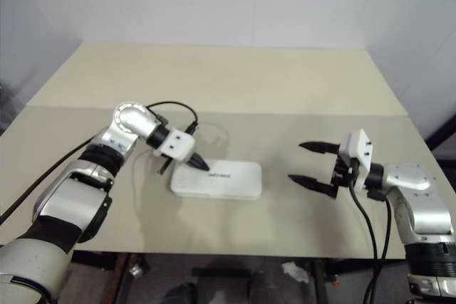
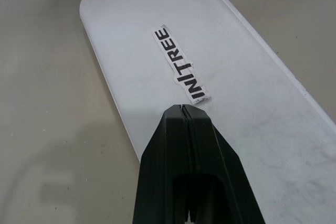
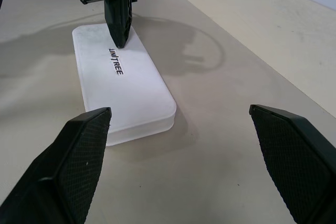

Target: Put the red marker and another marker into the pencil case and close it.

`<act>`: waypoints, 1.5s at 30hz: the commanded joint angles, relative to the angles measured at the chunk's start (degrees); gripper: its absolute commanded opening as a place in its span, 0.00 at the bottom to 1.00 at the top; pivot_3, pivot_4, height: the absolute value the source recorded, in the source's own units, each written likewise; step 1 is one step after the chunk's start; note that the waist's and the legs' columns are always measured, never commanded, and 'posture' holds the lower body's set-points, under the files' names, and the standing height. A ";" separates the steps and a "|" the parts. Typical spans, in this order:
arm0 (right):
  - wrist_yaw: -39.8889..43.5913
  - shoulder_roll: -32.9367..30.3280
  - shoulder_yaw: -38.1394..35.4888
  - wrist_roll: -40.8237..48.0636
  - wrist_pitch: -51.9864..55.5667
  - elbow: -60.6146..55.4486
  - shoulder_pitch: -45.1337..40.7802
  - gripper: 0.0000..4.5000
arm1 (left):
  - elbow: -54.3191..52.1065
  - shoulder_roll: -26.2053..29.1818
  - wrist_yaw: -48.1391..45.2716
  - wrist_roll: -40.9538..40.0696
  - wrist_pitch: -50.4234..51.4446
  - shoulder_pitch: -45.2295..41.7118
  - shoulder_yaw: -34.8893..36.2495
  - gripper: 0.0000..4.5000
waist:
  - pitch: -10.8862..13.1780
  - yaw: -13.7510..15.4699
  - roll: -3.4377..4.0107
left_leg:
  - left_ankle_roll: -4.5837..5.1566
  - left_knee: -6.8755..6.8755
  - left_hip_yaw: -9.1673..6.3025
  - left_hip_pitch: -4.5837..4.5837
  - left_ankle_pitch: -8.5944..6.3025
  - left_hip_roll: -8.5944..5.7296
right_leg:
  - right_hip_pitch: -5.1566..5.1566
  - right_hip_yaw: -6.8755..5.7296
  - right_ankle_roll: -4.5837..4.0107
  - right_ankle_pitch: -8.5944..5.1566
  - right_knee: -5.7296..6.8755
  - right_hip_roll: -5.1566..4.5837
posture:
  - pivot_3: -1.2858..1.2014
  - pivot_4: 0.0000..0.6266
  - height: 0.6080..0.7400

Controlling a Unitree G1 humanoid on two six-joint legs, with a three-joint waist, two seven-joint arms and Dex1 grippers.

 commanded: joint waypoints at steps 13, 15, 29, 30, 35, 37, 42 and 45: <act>0.96 -0.34 -0.48 0.15 -1.91 0.58 -1.75 1.00 | -8.30 -0.71 -2.26 -14.17 13.61 11.77 19.28 0.01 | 0.01 0.20 0.02 | 0.04 -0.02 -0.07 -0.18 0.03 0.00 | -0.17 -0.06 0.04 0.02 0.11 0.00 | 0.52 0.24 1.00; 1.53 -0.56 -0.49 0.14 -2.05 1.16 -2.03 1.00 | -10.40 -0.63 -3.09 -17.78 16.36 13.30 22.49 0.01 | 0.02 0.21 0.02 | 0.04 -0.02 -0.08 -0.17 0.03 0.00 | -0.17 -0.07 0.04 0.02 0.12 0.00 | 0.52 0.24 1.00; 4.08 -0.72 0.40 -1.77 -3.66 6.37 -5.39 1.00 | -33.99 11.11 -6.45 -35.34 33.96 31.56 29.39 0.71 | 0.04 0.06 0.05 | 0.02 0.13 -0.09 -0.07 0.03 0.01 | -0.15 -0.07 -0.01 0.00 0.40 0.00 | 0.52 0.24 1.00; 4.25 -0.58 0.65 -2.03 -3.87 7.01 -6.01 1.00 | -34.35 12.57 -6.45 -35.72 34.86 32.06 29.38 0.79 | 0.04 0.05 0.04 | 0.02 0.13 -0.09 -0.06 0.03 0.01 | -0.15 -0.07 -0.02 -0.01 0.40 0.00 | 0.52 0.24 1.00; 5.11 -0.33 1.71 -2.84 -4.80 9.65 -8.32 1.00 | -32.62 15.95 -6.45 -36.05 35.30 31.55 29.90 1.00 | 0.04 0.07 0.05 | 0.01 0.15 -0.07 -0.04 0.05 0.01 | -0.14 -0.07 -0.08 -0.04 0.40 -0.01 | 0.52 0.24 1.00; 5.60 -0.41 1.92 -3.09 -5.24 11.00 -9.21 1.00 | -31.65 16.73 -6.45 -35.90 35.17 31.08 29.99 1.00 | 0.04 0.05 0.06 | 0.01 0.14 -0.07 -0.04 0.05 0.01 | -0.16 -0.07 -0.09 -0.05 0.40 0.00 | 0.52 0.24 1.00; 6.25 -1.23 1.53 -3.49 -5.57 12.48 -9.90 1.00 | -31.01 16.99 -6.45 -36.53 34.51 30.81 30.51 1.00 | 0.04 0.06 0.06 | 0.01 0.06 -0.06 -0.04 0.05 0.01 | -0.18 -0.07 -0.11 -0.06 0.39 0.00 | 0.52 0.24 1.00; 6.69 -1.97 1.06 -3.57 -5.46 13.26 -10.47 1.00 | -30.51 16.72 -6.45 -36.43 34.38 30.00 29.89 1.00 | 0.05 0.07 0.07 | 0.01 0.04 -0.06 -0.06 0.05 0.01 | -0.22 -0.08 -0.11 -0.06 0.39 0.00 | 0.52 0.24 1.00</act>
